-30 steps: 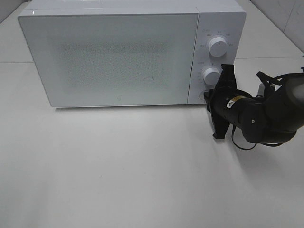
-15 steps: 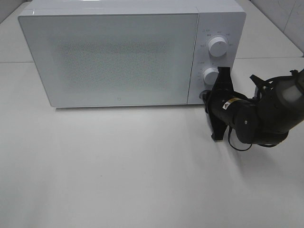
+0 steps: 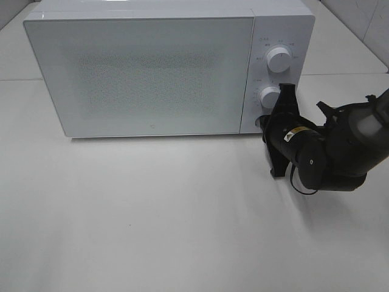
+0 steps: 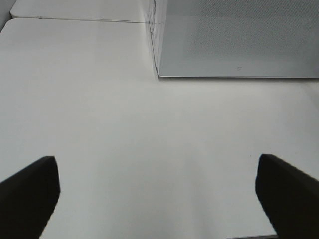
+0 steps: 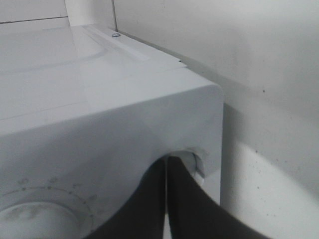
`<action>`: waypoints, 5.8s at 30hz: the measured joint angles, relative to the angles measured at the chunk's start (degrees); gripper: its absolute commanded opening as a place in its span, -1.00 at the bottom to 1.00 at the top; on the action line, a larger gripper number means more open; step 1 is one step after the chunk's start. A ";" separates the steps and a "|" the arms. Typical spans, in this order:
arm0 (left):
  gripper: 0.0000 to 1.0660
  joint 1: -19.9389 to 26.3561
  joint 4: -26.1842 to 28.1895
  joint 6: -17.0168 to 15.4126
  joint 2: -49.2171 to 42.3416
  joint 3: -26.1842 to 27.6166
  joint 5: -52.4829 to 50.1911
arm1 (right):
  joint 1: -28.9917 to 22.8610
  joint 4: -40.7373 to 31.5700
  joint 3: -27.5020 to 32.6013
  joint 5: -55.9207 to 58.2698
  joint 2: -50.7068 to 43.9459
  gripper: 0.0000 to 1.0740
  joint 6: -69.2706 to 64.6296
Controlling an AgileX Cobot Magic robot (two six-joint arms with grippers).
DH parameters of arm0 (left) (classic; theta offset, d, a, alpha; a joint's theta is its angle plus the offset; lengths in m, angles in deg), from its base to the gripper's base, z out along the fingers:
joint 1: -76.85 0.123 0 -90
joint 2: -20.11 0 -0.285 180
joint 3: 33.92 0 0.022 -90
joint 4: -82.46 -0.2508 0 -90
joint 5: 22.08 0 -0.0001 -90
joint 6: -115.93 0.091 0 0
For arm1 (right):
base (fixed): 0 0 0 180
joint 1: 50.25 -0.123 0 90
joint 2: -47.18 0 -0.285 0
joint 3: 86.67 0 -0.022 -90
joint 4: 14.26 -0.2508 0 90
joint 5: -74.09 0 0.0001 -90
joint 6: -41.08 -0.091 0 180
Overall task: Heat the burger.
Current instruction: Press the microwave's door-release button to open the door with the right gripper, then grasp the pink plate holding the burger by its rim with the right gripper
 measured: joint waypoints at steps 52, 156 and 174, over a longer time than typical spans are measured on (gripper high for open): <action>0.88 0.00 0.00 0.00 0.00 0.00 0.00 | 3.78 13.87 6.30 9.40 -10.37 -1.00 -6.70; 0.88 0.00 0.00 0.00 0.00 0.00 0.00 | 3.78 28.36 -2.35 86.57 -52.71 0.82 141.06; 0.88 0.00 0.00 0.00 0.00 0.00 0.00 | -5.61 34.09 -7.05 86.46 -40.91 0.74 136.94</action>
